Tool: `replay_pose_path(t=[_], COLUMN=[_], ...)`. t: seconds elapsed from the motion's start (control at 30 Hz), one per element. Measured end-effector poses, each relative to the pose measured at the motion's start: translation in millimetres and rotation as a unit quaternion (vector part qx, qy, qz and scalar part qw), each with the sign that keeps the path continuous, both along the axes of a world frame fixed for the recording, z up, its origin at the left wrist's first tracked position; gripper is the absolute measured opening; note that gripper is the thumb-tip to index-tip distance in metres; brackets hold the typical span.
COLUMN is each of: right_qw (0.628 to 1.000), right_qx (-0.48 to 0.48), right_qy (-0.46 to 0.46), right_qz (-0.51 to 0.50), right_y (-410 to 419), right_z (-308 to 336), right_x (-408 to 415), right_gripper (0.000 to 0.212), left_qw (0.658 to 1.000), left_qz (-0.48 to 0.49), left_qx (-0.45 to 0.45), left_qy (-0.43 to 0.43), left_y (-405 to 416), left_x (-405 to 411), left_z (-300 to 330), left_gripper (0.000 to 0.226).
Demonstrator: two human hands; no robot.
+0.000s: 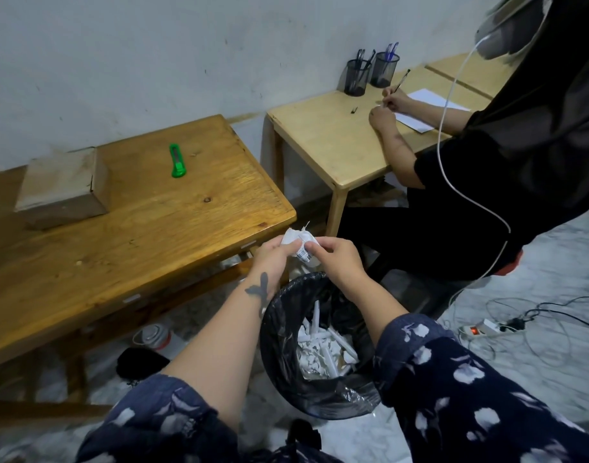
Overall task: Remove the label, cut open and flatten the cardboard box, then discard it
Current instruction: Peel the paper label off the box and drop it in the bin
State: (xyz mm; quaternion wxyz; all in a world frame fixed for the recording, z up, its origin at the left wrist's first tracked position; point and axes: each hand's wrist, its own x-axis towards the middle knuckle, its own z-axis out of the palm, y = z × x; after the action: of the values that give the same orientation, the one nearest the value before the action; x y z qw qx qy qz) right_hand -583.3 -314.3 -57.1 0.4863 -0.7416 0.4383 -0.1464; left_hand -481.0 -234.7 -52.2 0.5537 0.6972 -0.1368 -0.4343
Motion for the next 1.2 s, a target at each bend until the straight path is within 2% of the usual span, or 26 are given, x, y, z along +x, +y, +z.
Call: replay_pose_path(t=[0.03,0.1,0.2,0.27,0.37,0.47,0.53,0.6,0.63,0.7,0.8,0.83,0.9,0.97,1.03,1.2], right_qw=[1.0,1.0,0.994,0.986,0.983,0.975,0.943,0.917,0.914,0.914,0.914,0.912,0.908,0.907,0.913,0.961], right_qx=[0.022,0.008,-0.059,-0.09,-0.114,-0.15,-0.245,-0.297,-0.299,-0.303,-0.341,-0.353,-0.37,-0.378,-0.371,-0.259], right_qy=[-0.011,0.005,0.095,0.125,0.11,0.124,0.174,0.196,0.196,0.176,0.138,0.134,0.128,0.115,0.098,0.088], right_qz=[-0.015,-0.02,0.021,0.06,0.089,0.111,0.142,0.179,0.193,0.202,0.172,0.163,0.15,0.144,0.135,0.03], right_y=[0.0,-3.3,-11.4,-15.0,-18.9,-19.2,-19.1,-20.4,-20.5,-18.3,-12.8,-11.5,-8.0,-3.8,-2.1,-11.7], right_z=[2.0,3.0,2.6,4.1,8.2,11.6,13.2,13.4,13.5,12.2,9.8,9.0,7.6,7.5,5.6,1.5], right_x=[0.3,-0.4,-2.1,-2.5,-2.7,-3.6,-4.7,-6.6,-7.9,-10.0,-10.2,-10.0,-10.8,-13.2,-17.6,-30.4], right_gripper=[0.025,0.019,0.021,0.023,0.024,0.024,0.027,0.027,0.027,0.029,0.023,0.021,0.019,0.018,0.019,0.018], left_qw=[1.0,0.997,0.972,0.929,0.855,0.807,0.769,0.758,0.767,0.812,0.921,0.942,0.962,0.981,0.983,0.98], left_qz=[-0.004,0.005,-0.001,-0.084,-0.17,-0.184,-0.207,-0.237,-0.244,-0.227,-0.159,-0.148,-0.126,-0.042,0.048,0.103], left_qx=[-0.003,0.009,0.017,0.016,0.041,0.081,0.103,0.104,0.104,0.114,0.11,0.106,0.125,0.155,0.175,0.149], left_qy=[-0.014,-0.079,-0.235,-0.36,-0.489,-0.555,-0.596,-0.598,-0.584,-0.526,-0.339,-0.283,-0.208,-0.113,-0.04,-0.088], left_y=[-0.4,-0.6,-0.1,1.6,2.5,1.1,-0.5,-1.3,-2.6,-5.0,-7.0,-9.1,-16.9,-23.6,-20.7,-2.9], left_x=[-0.3,-1.9,-0.9,2.4,9.3,13.3,15.0,12.4,10.0,6.2,3.1,0.7,-5.6,-6.6,0.8,26.9], left_z=[-2.7,-8.3,-14.0,-12.5,-8.0,-4.5,-1.9,-1.4,-3.1,-9.3,-18.0,-18.4,-15.9,-16.3,-21.3,-41.2], left_gripper=[0.025,0.016,0.037,0.041,0.018,0.015,0.018,0.017,0.017,0.021,0.028,0.03,0.033,0.028,0.016,0.029])
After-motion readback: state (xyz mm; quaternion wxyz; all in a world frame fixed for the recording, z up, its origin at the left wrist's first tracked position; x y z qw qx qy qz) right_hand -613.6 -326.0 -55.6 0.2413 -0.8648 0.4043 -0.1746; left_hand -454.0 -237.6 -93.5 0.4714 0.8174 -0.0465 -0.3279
